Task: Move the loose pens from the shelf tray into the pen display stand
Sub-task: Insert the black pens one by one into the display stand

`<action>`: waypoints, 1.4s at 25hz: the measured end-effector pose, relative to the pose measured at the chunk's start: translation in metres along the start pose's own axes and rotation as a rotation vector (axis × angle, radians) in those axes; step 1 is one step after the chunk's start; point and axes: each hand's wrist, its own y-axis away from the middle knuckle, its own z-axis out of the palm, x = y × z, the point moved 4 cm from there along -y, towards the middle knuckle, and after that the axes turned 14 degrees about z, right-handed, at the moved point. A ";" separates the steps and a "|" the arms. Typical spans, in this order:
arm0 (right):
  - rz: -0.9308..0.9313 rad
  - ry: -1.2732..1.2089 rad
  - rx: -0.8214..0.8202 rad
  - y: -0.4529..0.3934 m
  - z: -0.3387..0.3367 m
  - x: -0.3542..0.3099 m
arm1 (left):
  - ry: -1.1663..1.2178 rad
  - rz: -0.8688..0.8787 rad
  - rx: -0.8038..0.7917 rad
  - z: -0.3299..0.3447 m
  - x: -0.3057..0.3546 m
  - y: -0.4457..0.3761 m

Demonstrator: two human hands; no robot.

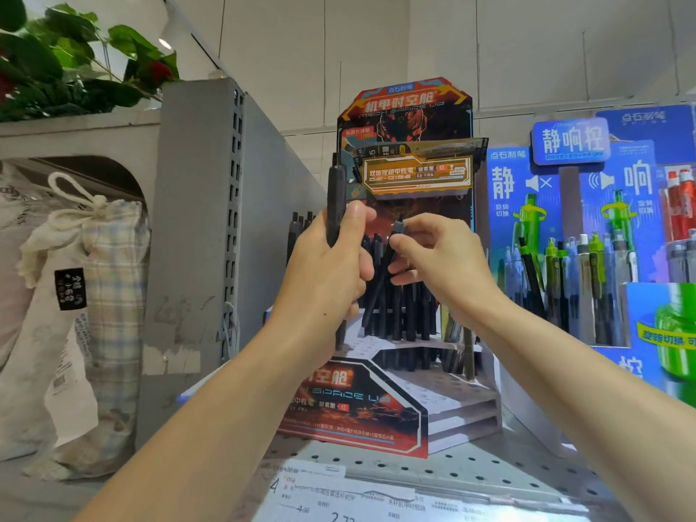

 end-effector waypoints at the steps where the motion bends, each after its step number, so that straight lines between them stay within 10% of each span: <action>1: -0.013 0.004 0.001 0.001 0.001 0.000 | 0.015 -0.004 -0.009 0.003 -0.001 -0.001; 35: -0.025 0.168 -0.063 -0.001 0.006 -0.006 | 0.002 -0.135 -0.026 0.003 0.001 -0.004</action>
